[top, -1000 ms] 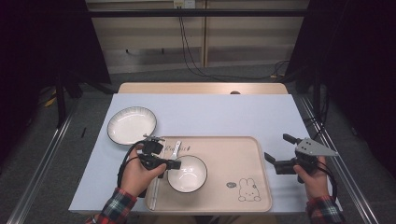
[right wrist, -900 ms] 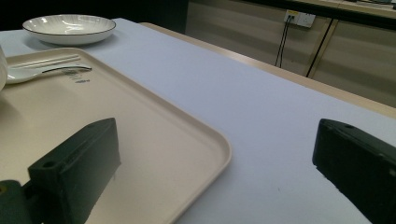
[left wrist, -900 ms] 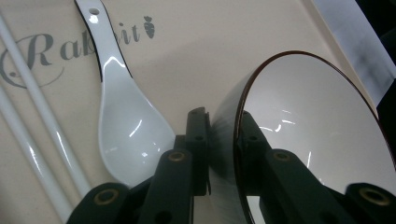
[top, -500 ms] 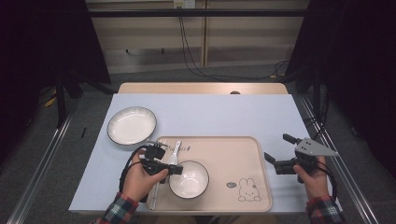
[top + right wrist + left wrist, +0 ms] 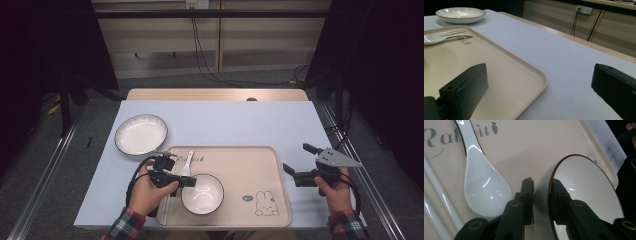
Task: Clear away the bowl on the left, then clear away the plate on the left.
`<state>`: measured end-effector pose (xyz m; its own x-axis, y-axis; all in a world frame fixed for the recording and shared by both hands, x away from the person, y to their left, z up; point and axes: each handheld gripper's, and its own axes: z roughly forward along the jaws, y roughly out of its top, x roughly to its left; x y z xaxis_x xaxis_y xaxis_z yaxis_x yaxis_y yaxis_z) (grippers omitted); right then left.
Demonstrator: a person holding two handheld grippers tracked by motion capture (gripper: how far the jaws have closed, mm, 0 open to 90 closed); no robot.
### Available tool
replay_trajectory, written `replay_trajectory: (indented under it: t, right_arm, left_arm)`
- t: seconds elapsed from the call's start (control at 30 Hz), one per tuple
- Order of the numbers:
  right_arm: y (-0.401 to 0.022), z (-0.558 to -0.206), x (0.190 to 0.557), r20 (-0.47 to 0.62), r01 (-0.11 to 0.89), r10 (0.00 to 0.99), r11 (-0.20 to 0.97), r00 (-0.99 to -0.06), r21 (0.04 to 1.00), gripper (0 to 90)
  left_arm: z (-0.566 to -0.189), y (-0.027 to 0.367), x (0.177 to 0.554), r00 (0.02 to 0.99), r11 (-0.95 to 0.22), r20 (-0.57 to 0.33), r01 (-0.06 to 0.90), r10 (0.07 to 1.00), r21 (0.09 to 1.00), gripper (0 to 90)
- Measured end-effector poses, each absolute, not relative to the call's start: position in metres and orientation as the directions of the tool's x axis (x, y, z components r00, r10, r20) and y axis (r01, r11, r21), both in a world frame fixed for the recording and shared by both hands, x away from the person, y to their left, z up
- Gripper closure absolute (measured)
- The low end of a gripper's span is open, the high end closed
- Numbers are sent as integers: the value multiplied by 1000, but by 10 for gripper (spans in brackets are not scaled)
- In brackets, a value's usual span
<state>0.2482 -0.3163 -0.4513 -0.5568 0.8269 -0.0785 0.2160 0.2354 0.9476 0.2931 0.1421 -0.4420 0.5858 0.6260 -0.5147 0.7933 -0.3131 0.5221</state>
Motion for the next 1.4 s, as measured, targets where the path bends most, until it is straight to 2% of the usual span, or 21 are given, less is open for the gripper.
replay_trajectory:
  t: [0.23,0.37,0.5,0.63,0.97,1.4]
  right_arm:
    - [-317,-452,249,-75,222,828,235,-556,946,2]
    - [-317,-452,249,-74,221,825,234,-560,947,2]
    - [-317,-452,249,-74,222,829,233,-554,947,2]
    - [-317,-451,250,-74,218,827,232,-557,948,2]
    - [-317,-452,251,-69,222,828,229,-556,948,3]
    - [-316,-451,250,-82,211,828,235,-554,949,3]
  left_arm:
    - [-427,152,299,577,-260,-521,788,629,559,644]
    - [-420,159,305,576,-234,-528,782,624,578,560]
    - [-413,165,311,574,-207,-501,765,648,610,437]
    - [-408,173,317,560,-183,-479,757,676,627,365]
    - [-412,198,329,505,-123,-440,749,743,651,278]
    - [-427,235,341,384,-38,-413,769,826,638,232]
